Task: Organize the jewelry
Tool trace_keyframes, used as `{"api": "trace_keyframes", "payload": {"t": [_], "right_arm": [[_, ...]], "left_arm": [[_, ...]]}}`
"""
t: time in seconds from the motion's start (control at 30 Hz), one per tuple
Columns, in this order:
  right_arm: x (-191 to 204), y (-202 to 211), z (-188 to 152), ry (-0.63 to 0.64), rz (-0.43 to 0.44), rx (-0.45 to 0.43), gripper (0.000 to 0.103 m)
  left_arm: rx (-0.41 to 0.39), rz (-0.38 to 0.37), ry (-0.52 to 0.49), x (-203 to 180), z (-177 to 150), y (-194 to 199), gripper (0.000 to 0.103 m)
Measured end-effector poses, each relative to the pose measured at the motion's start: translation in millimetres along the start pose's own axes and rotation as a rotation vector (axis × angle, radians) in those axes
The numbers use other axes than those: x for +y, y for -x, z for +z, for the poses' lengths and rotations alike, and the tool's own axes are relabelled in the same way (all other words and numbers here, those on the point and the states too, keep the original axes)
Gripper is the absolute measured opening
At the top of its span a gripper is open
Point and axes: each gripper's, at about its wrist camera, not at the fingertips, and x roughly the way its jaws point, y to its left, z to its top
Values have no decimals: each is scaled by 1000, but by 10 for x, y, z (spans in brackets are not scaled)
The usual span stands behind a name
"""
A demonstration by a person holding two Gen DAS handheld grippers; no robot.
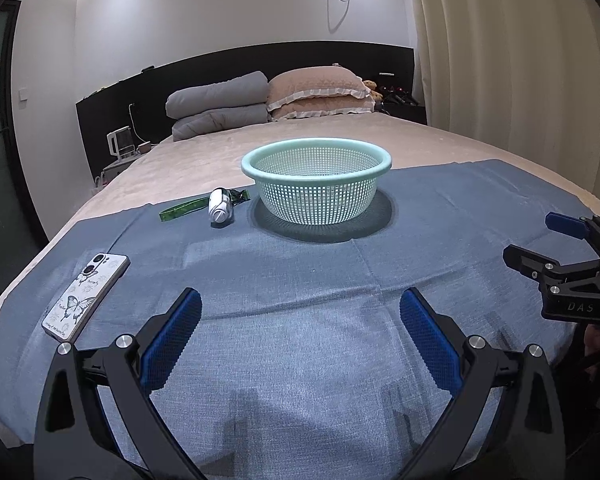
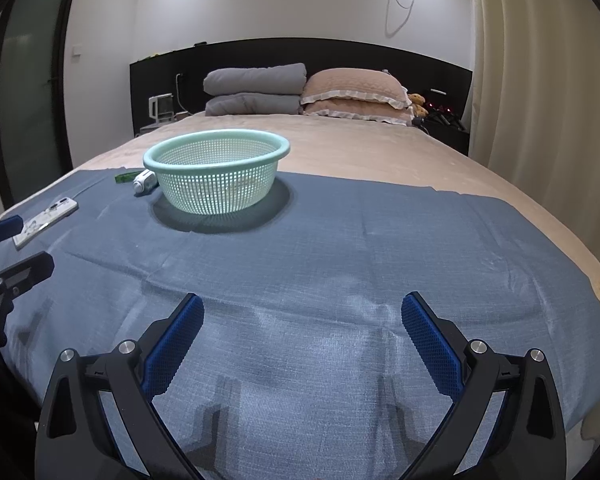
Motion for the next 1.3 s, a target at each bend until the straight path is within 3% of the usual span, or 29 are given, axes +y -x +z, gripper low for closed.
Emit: {"api": "trace_keyframes", "payload": {"t": [1.3], "right_arm": [[13,-31,-15,20,-8,11,95]], "left_arm": [[42,-8,28,51,-34,-60,97]]}}
